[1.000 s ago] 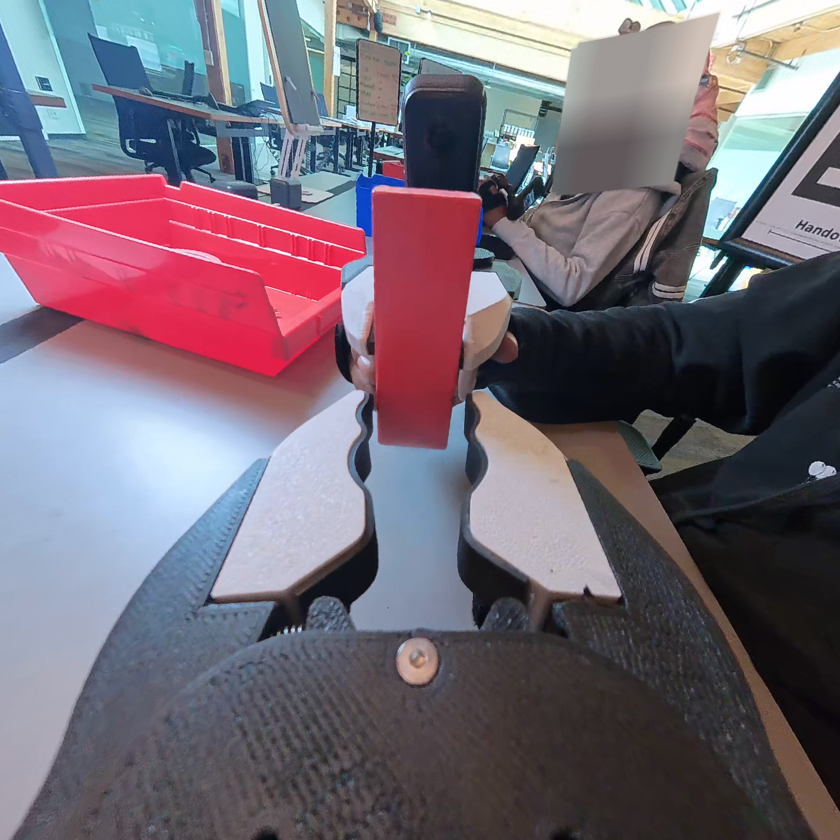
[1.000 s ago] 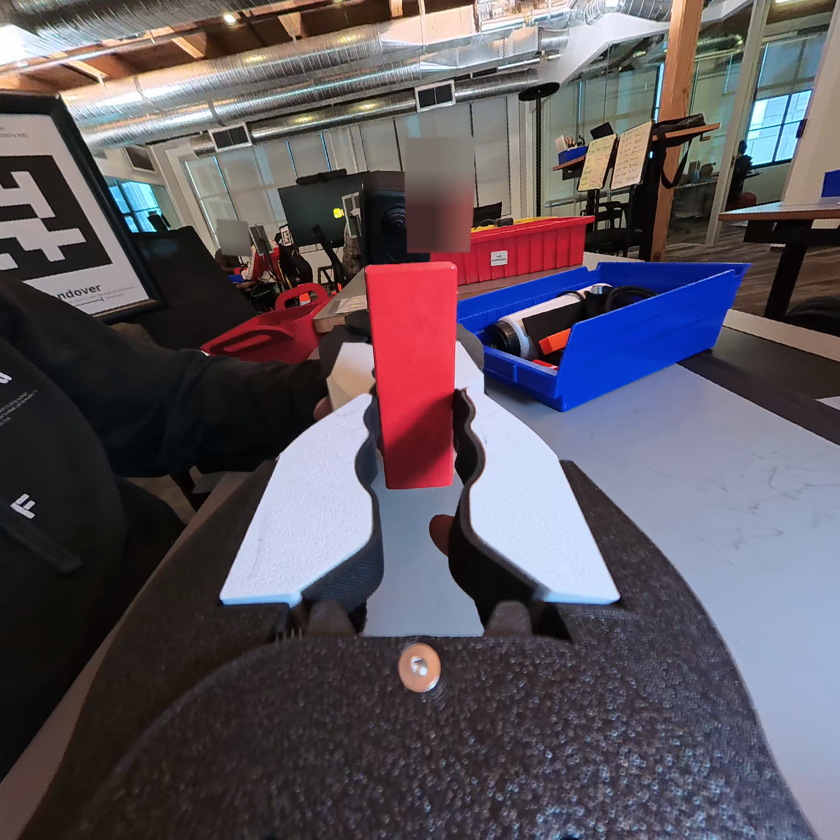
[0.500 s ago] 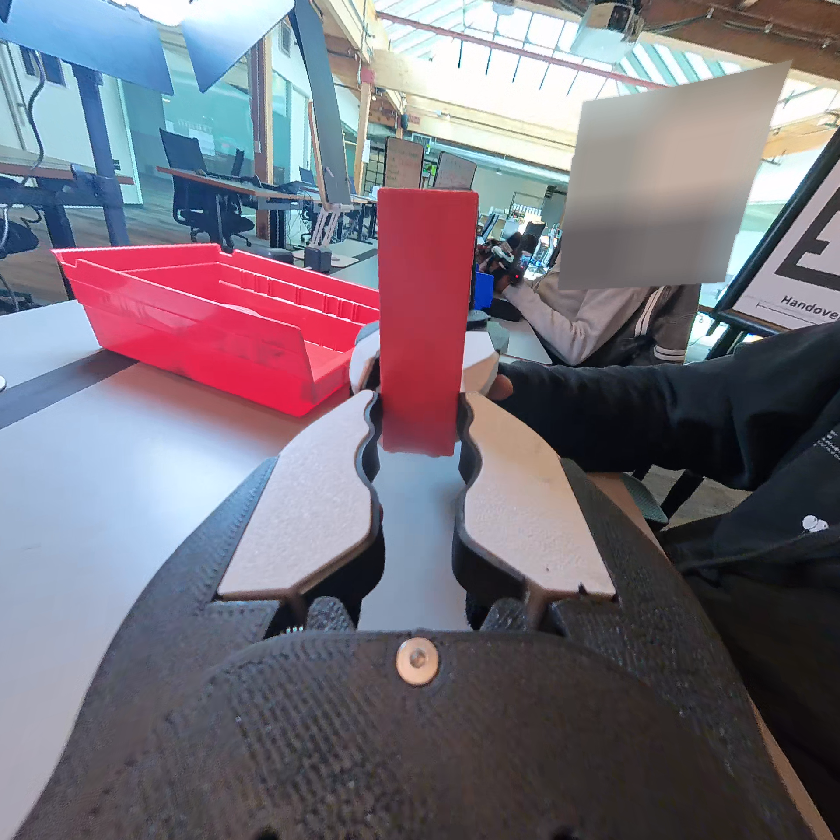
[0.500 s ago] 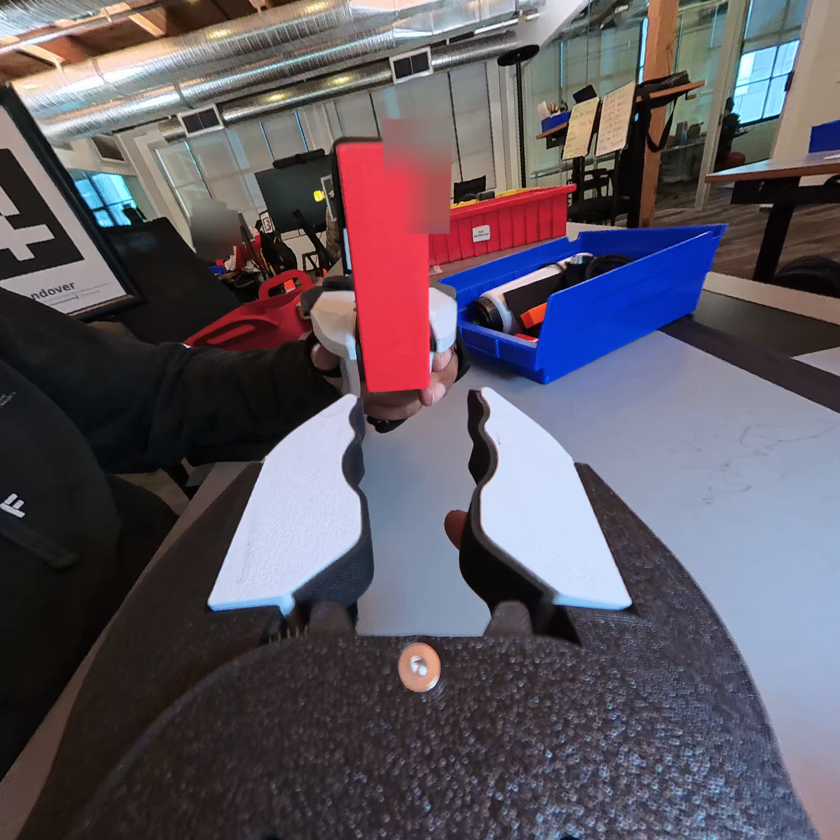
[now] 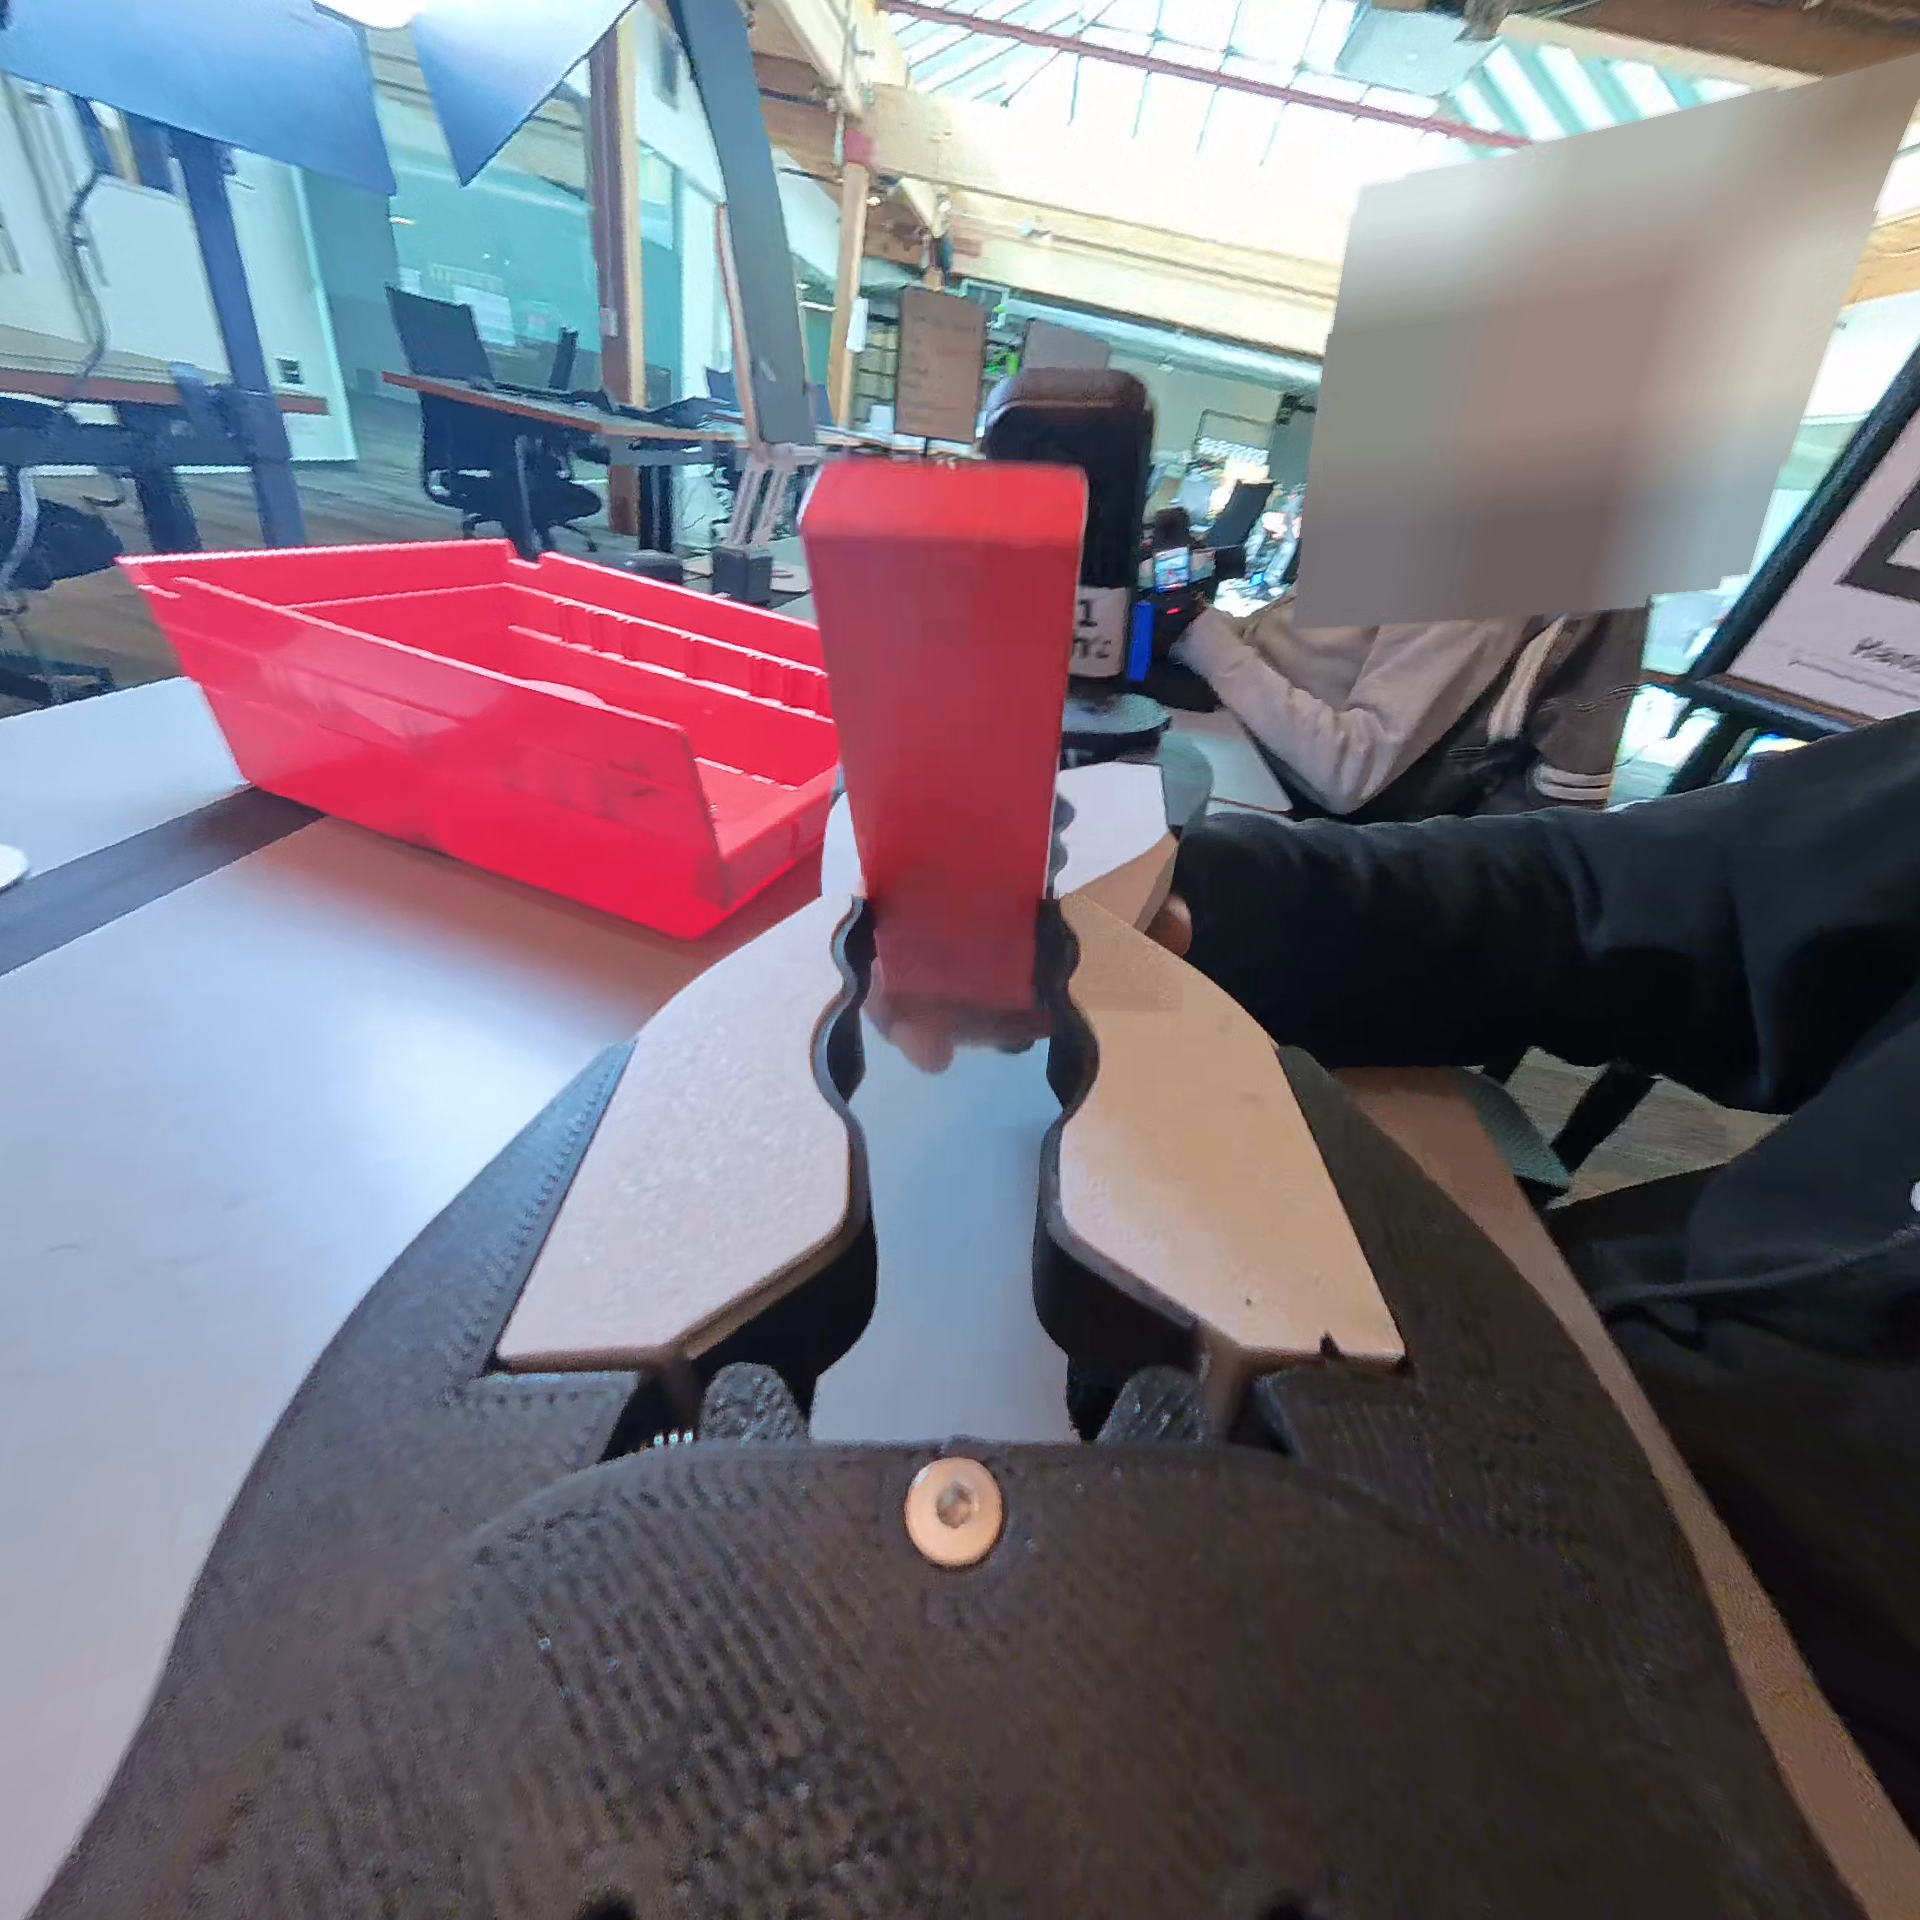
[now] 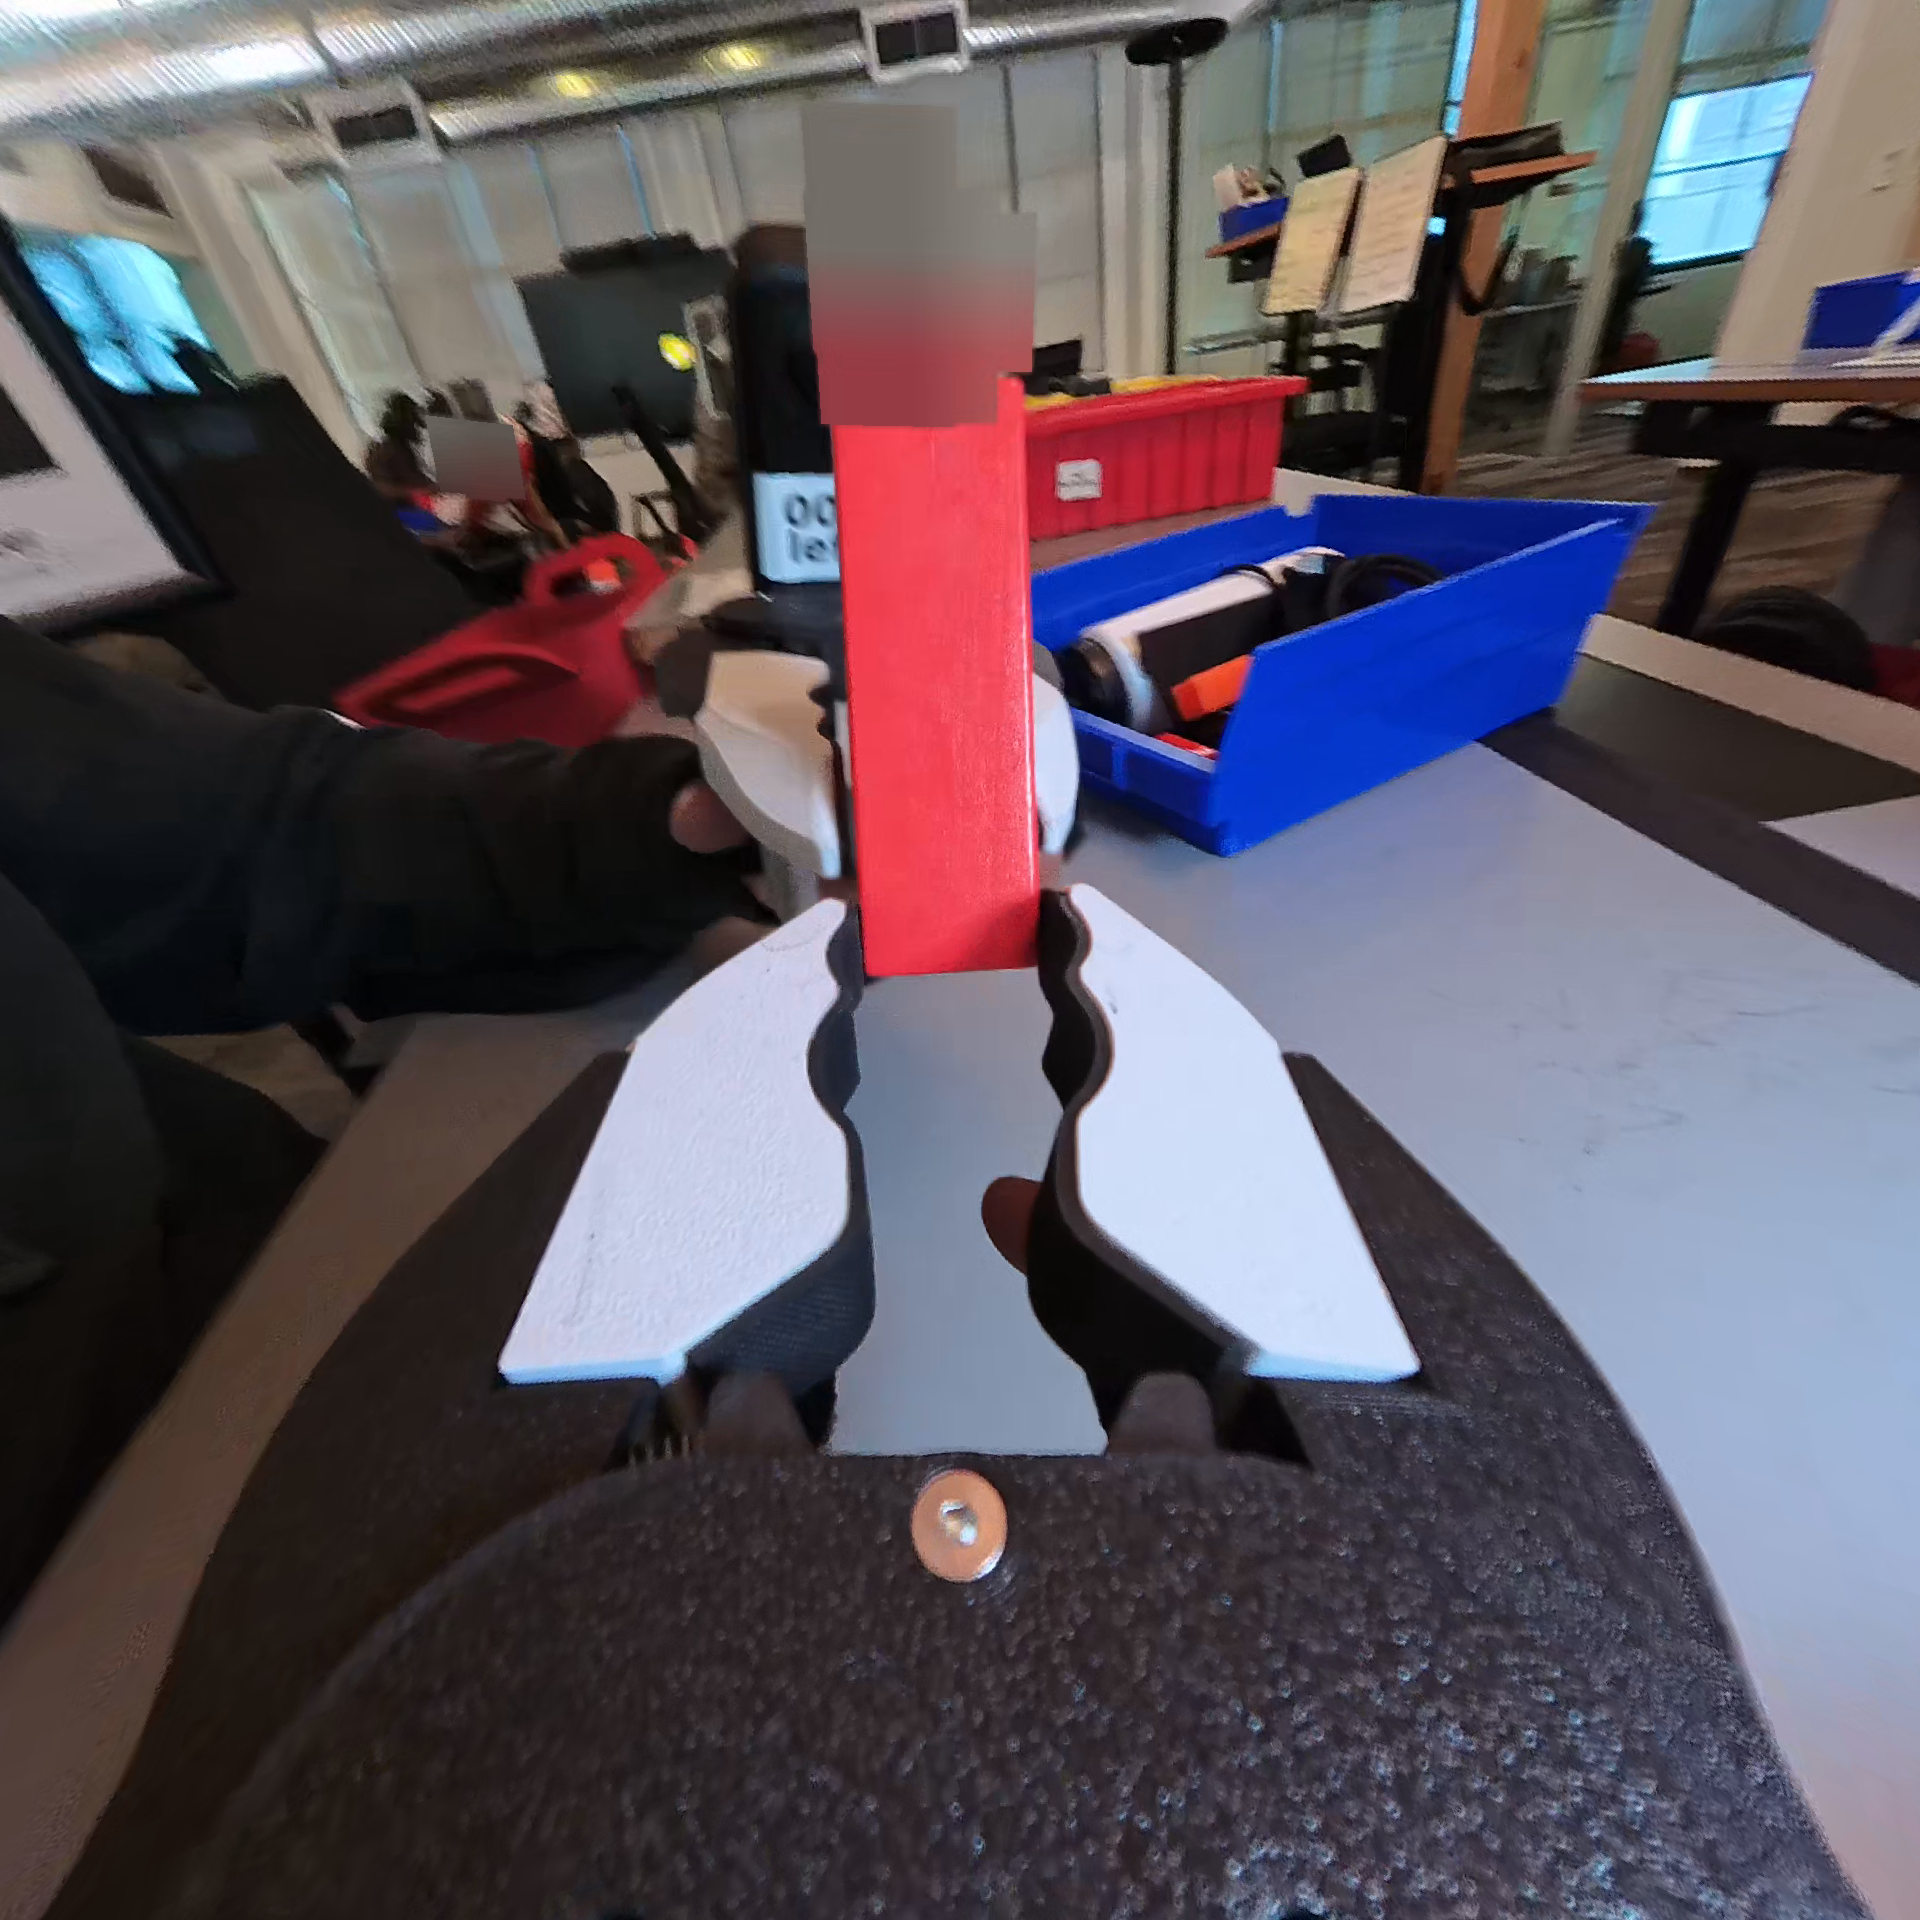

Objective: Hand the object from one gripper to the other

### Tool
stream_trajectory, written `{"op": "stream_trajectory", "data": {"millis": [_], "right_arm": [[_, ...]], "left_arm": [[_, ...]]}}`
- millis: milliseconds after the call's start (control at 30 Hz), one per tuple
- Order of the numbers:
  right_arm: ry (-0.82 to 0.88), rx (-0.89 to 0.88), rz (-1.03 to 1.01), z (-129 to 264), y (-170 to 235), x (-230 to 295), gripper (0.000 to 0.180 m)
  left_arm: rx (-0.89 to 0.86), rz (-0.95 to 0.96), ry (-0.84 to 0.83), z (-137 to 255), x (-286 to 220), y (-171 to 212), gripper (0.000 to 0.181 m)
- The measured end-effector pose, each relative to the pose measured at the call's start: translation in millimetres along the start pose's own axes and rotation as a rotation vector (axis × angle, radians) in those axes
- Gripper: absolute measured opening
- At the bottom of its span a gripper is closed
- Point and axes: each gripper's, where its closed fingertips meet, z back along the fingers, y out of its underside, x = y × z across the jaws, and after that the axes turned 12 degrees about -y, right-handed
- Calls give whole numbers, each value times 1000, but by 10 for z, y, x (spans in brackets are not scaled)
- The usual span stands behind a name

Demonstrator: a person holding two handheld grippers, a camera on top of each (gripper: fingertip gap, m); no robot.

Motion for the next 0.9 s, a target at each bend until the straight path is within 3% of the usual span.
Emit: {"op": "stream_trajectory", "data": {"millis": [233, 467, 600, 767, 900], "right_arm": [[337, 245, 323, 280, 105, -372, 33], [484, 425, 733, 294, 62, -365, 33], [540, 480, 937, 273, 11, -320, 33], [597, 529, 1093, 286, -40, -305, 33], [586, 394, 961, 277, -155, -262, 34]], "left_arm": [[3, 48, -129, 93, 320, -37, 41], [54, -80, -219, 135, 440, 23, 41], [65, -49, -186, 141, 415, 44, 33], [70, -22, -125, 155, 357, 51, 22], [-13, 9, -33, 193, 234, -102, 17]]}}
